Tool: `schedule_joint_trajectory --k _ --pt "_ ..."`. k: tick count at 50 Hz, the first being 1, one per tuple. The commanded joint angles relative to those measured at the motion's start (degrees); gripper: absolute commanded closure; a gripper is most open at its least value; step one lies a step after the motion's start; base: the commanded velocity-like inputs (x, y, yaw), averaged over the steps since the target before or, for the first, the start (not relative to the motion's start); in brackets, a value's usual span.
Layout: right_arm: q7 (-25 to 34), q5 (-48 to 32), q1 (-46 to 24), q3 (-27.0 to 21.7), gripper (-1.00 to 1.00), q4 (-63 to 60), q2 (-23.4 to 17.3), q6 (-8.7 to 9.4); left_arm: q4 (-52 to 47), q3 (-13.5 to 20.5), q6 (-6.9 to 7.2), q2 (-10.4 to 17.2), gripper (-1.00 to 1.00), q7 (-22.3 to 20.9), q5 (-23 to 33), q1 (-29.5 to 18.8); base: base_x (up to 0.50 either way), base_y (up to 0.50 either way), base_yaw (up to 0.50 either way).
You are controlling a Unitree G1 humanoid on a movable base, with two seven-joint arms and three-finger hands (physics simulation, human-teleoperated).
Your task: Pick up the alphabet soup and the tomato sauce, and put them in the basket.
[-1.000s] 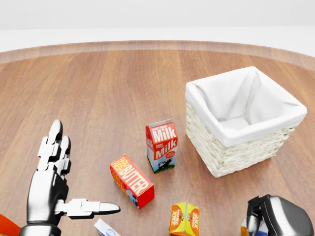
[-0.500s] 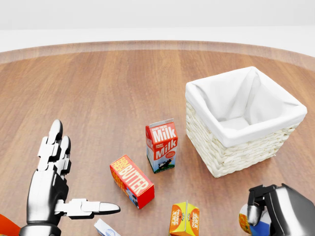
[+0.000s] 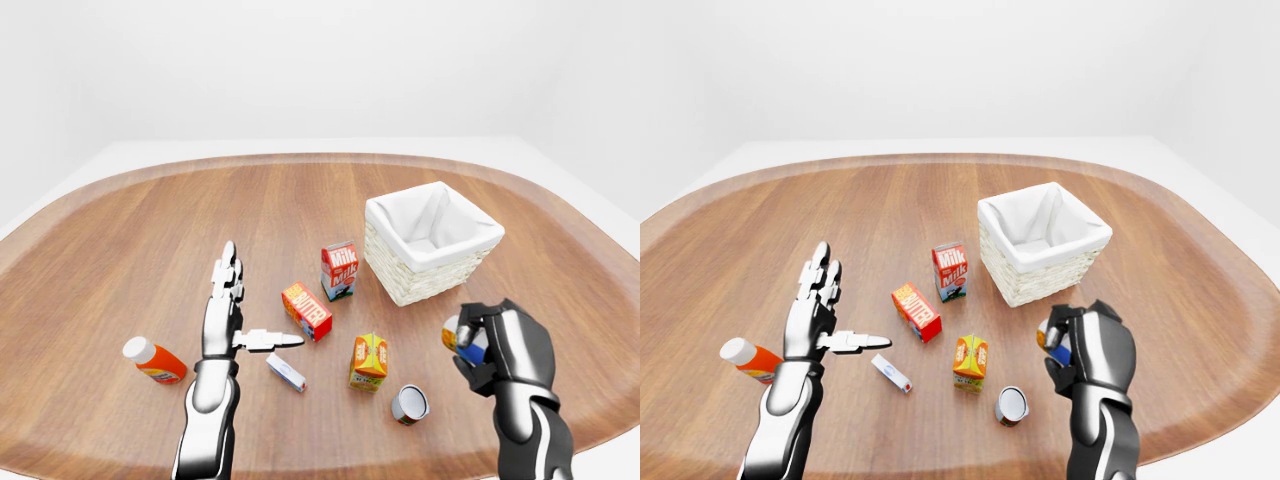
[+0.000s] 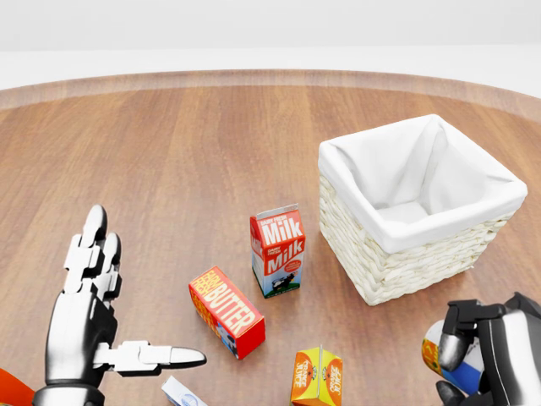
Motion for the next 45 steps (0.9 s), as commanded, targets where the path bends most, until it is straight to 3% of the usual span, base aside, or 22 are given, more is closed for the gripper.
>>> schedule_joint_trajectory --k 1,15,35,45 --pt "-5.0 -1.1 1.2 0.8 1.0 -5.2 1.1 0.0 -0.2 0.4 0.0 -0.1 -1.0 0.3 -0.2 -0.1 0.0 0.0 0.0" --pt "-3.5 -7.0 -1.7 2.1 1.0 -8.6 0.7 0.0 -0.9 0.2 0.0 -0.1 -1.0 0.2 -0.1 0.3 0.0 0.0 0.0" --pt "5.2 -13.5 -7.2 2.8 1.0 -15.9 0.1 0.0 0.3 0.3 0.0 0.0 -1.0 0.2 -0.1 0.1 0.0 0.0 0.0" --pt "11.0 -19.5 -13.6 4.8 1.0 -14.3 -1.3 0.0 -0.5 0.3 0.0 -0.1 -1.0 0.2 0.0 0.1 0.0 0.0 0.0"
